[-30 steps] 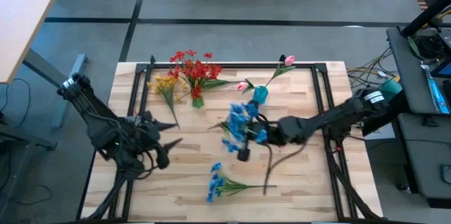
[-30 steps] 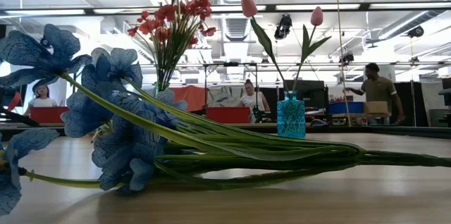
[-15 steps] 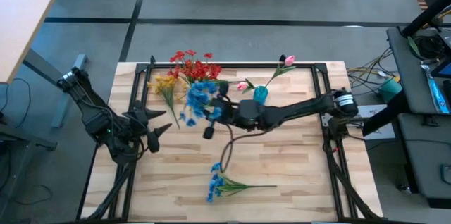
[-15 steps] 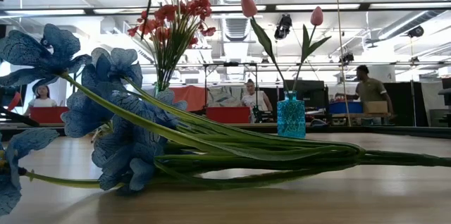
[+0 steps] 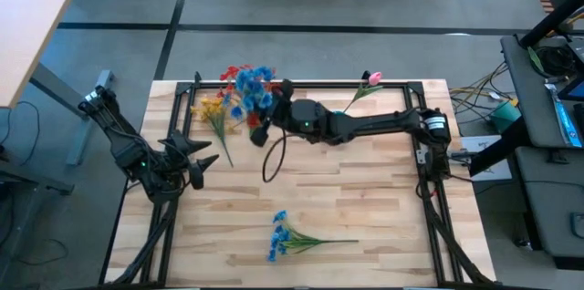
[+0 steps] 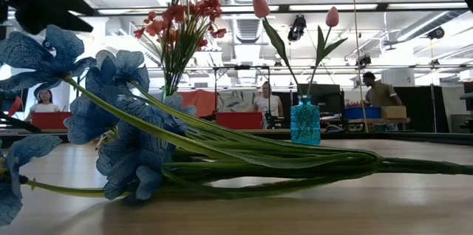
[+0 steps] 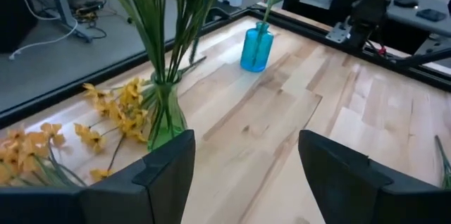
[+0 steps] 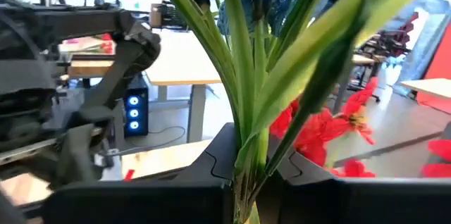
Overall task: Sort flowers into vase by color
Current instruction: Put the right blue flowers into the green vase
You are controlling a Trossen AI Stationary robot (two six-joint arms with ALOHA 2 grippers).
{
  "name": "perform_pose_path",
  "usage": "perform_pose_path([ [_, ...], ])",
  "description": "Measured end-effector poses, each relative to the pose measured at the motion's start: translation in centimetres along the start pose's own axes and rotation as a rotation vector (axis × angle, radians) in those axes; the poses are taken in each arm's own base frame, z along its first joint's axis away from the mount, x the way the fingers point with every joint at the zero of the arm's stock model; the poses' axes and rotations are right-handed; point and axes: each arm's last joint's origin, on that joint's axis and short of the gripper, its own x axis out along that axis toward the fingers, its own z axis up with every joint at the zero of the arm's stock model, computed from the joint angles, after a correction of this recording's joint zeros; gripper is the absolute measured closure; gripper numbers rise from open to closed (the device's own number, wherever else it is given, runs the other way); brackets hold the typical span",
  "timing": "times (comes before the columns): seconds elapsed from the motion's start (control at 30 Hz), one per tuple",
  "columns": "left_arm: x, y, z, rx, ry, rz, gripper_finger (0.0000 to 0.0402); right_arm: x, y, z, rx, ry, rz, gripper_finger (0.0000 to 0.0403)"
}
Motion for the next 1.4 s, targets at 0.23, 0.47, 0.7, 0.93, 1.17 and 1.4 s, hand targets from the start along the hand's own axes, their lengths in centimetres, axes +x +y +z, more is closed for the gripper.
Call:
perform_pose_path([
  [0.23,0.1,0.1,-0.2,-0.006,0.000,0.002,0.0164,1.3,-1.7,-1.3,-0.002,0.019,0.022,0.0385],
  [0.47,0.1,-0.1,-0.1,-0.005,0.000,0.003,0.0164,1.9,-1.4,-2.6,-0.098,0.044,0.024,0.0385],
  [0.7,0.1,-0.1,-0.2,0.003,0.001,0.004,0.0164,2.0,-2.0,-2.6,-0.156,0.040,0.012,0.0385],
  [0.93,0.1,-0.1,-0.2,0.007,0.001,0.004,0.0164,2.5,-2.4,-3.2,-0.132,0.047,0.001,0.0385],
  [1.17,0.1,-0.2,-0.2,-0.002,0.000,0.000,0.0164,2.8,-2.3,-4.1,-0.134,0.065,0.002,0.0385],
  [1.4,0.1,-0.3,-0.2,-0.004,0.000,0.000,0.0164,2.8,-2.3,-4.2,-0.124,0.067,0.002,0.0385],
])
